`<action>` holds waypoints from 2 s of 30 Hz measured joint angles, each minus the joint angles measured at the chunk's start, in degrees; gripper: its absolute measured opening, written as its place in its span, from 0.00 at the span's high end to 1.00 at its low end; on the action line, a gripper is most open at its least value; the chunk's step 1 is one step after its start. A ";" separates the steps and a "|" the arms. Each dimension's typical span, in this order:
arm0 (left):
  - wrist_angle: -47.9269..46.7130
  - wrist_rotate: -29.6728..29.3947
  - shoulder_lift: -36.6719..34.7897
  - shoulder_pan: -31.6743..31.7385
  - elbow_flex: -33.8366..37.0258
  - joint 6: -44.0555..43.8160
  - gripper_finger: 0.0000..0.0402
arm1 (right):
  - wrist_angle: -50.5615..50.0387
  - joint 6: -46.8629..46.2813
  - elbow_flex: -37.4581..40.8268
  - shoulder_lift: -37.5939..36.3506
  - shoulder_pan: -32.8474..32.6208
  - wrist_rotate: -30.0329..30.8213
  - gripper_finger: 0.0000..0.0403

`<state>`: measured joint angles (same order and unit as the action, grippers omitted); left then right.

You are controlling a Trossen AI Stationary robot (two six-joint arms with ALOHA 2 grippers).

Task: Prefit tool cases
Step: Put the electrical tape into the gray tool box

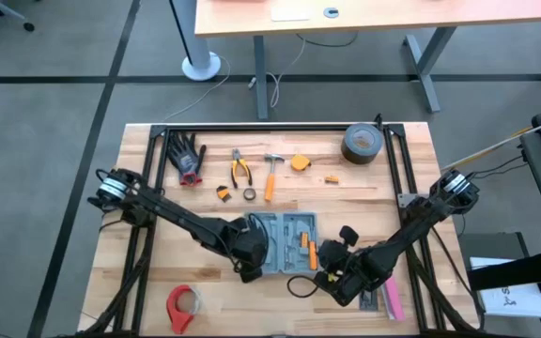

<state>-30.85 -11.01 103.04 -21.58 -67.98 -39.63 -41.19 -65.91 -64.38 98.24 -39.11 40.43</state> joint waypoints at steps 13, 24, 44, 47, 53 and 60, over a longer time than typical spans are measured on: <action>-1.29 -12.39 -3.61 7.64 -4.18 7.46 0.58 | -0.15 -1.64 0.00 -0.32 -0.02 1.64 0.87; -1.53 -3.10 -3.45 21.03 -5.53 20.24 0.58 | -0.02 -3.46 0.00 -0.37 -2.14 3.54 0.87; -10.98 8.34 -2.28 33.26 -3.70 26.35 0.58 | 0.33 -3.28 0.00 -0.37 -2.54 7.67 0.88; -11.10 10.59 -0.59 33.25 -2.81 26.75 0.58 | 1.17 -2.82 0.00 -0.37 -2.54 7.67 0.89; -10.54 10.38 2.10 33.43 -2.56 24.22 0.58 | 2.99 -0.97 -0.02 -0.37 -2.51 7.72 0.86; -9.91 10.21 4.60 33.46 -2.56 22.85 0.58 | 2.97 -0.94 -0.02 -0.37 -2.49 7.73 0.82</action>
<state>-40.75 -0.80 107.64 11.88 -70.54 -16.78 -38.22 -66.85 -64.40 97.86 -41.60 48.16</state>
